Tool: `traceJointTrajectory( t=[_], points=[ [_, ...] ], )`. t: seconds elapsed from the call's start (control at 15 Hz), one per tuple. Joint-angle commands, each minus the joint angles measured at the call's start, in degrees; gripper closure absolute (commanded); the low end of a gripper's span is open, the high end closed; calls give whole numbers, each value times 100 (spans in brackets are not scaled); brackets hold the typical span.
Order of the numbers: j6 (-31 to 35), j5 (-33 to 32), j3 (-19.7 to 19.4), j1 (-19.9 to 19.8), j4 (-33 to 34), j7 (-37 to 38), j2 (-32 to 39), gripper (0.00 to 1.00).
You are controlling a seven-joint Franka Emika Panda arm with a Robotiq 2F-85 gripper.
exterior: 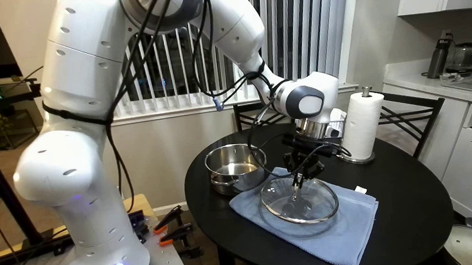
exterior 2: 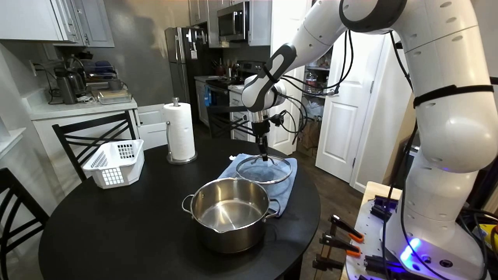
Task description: Take the lid off the pot
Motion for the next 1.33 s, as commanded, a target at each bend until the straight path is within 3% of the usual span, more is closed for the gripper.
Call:
traceJointTrajectory(
  t=[0.0,0.33,0.47,0.93,1.0,1.2,1.27],
  points=[
    [90,-73,37,86,254,380,162,95],
    [148,-164,45,109,457,568,371,95],
    [158,-181,34,83,462,608,407,56],
    [145,-397,8,134,386,716,278,14],
    [81,-293,66,47,514,581,430,33],
    [81,-331,73,55,514,579,407,14],
    [81,-334,73,55,514,579,405,14]
  ],
)
